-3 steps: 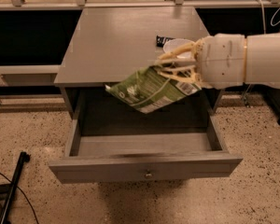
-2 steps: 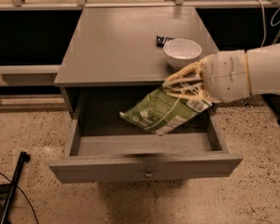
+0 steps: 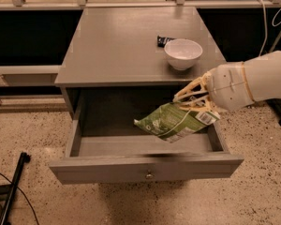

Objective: Place green jalapeno chip bag into top drawer

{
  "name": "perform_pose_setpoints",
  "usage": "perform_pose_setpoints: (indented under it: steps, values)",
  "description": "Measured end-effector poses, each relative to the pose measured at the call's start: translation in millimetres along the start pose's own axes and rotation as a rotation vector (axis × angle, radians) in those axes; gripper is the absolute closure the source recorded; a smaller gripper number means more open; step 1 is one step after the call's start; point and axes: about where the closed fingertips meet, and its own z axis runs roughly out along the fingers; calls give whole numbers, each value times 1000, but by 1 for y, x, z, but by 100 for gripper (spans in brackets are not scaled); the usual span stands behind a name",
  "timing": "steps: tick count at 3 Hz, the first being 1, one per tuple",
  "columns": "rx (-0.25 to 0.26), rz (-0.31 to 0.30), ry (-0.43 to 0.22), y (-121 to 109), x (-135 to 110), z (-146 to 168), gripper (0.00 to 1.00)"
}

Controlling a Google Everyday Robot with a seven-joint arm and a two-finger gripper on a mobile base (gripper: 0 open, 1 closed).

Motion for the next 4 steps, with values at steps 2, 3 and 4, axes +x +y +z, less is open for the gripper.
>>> perform_pose_setpoints:
  steps: [2, 3, 4]
  values:
    - [-25, -32, -2, -6, 5, 22, 100]
    - [-54, -68, -3, -7, 25, 64, 100]
    - [-55, -79, 0, -6, 42, 87, 100]
